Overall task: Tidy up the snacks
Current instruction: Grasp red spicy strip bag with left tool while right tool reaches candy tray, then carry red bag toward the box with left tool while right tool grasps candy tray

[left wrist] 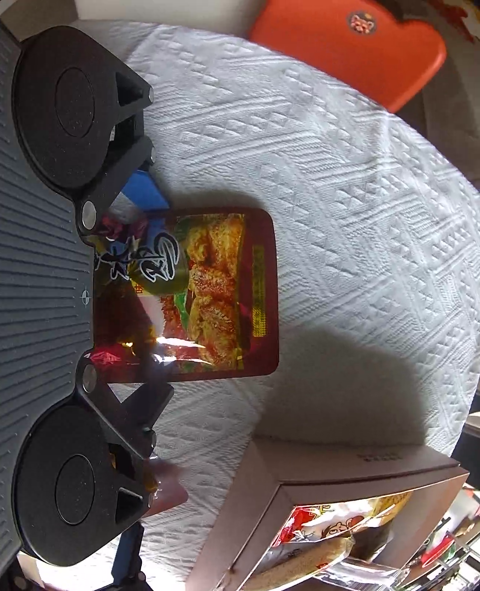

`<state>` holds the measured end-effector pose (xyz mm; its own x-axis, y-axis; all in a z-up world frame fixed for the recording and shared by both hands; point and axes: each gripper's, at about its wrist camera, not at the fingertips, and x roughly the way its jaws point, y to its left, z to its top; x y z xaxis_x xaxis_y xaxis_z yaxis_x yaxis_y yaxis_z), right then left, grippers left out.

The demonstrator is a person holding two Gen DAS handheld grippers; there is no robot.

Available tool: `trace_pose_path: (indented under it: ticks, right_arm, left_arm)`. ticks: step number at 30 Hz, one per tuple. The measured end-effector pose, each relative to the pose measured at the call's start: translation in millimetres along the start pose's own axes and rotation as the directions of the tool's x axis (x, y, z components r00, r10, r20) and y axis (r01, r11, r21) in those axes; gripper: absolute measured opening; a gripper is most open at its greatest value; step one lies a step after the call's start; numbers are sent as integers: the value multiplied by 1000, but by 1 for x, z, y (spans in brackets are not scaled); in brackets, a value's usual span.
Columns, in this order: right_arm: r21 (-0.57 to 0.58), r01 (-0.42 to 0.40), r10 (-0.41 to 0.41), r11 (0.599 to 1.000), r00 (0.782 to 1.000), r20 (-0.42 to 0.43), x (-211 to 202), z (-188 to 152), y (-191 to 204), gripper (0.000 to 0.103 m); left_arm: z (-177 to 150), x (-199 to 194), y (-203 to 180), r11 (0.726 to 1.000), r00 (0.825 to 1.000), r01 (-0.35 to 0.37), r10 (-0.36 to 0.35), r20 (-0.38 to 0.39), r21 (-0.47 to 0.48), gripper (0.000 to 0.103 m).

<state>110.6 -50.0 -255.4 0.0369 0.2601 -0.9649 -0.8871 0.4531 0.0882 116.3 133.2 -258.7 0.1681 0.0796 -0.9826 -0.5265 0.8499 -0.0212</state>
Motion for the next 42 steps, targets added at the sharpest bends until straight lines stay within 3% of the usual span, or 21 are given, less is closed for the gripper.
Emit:
trace_pose_path:
  ticks: [2, 7, 9, 12, 17, 18, 20, 24, 31, 35, 42]
  right_arm:
    - [-27, 16, -15, 1000, 1000, 11, 5, -2, 9, 98]
    - [-83, 86, -86, 993, 996, 5, 16, -1, 29, 101]
    - [-42, 71, -71, 997, 998, 2, 14, 3, 25, 99]
    - [-34, 65, -64, 997, 998, 24, 8, 10, 20, 80]
    - [-106, 68, -66, 992, 998, 23, -1, 16, 25, 77]
    - [-104, 67, -65, 992, 998, 26, -7, 14, 21, 70]
    - [-86, 30, -32, 996, 999, -16, -13, 11, 11, 29]
    - [-54, 5, -7, 999, 1000, -31, -30, -8, -6, 12]
    - [-58, -29, 30, 998, 999, 12, -51, -31, -29, 15]
    - [-98, -14, 21, 995, 997, 70, -55, -29, -27, 42]
    - [-34, 26, -23, 999, 996, 82, -22, 9, -16, 65]
  left_arm:
    - [-3, -4, 5, 999, 1000, 12, -12, 8, -32, 94]
    - [-20, -20, 28, 989, 998, 64, -60, 34, -136, 80]
    - [-28, -24, 35, 984, 997, 76, -71, 38, -159, 71]
    - [-47, -32, 37, 979, 995, 94, -88, 45, -182, 70]
    - [-80, -46, 30, 967, 992, 124, -119, 39, -223, 69]
    - [-86, -51, 26, 965, 991, 134, -128, 40, -225, 69]
    - [-98, -61, 15, 964, 988, 154, -149, 38, -217, 69]
    - [-121, -77, -6, 960, 984, 177, -174, 35, -219, 69]
    - [-130, -80, -23, 942, 984, 173, -175, 18, -289, 69]
    - [-120, -77, -23, 950, 989, 147, -149, 15, -274, 69]
    - [-108, -56, -13, 962, 985, 165, -174, -21, -219, 70]
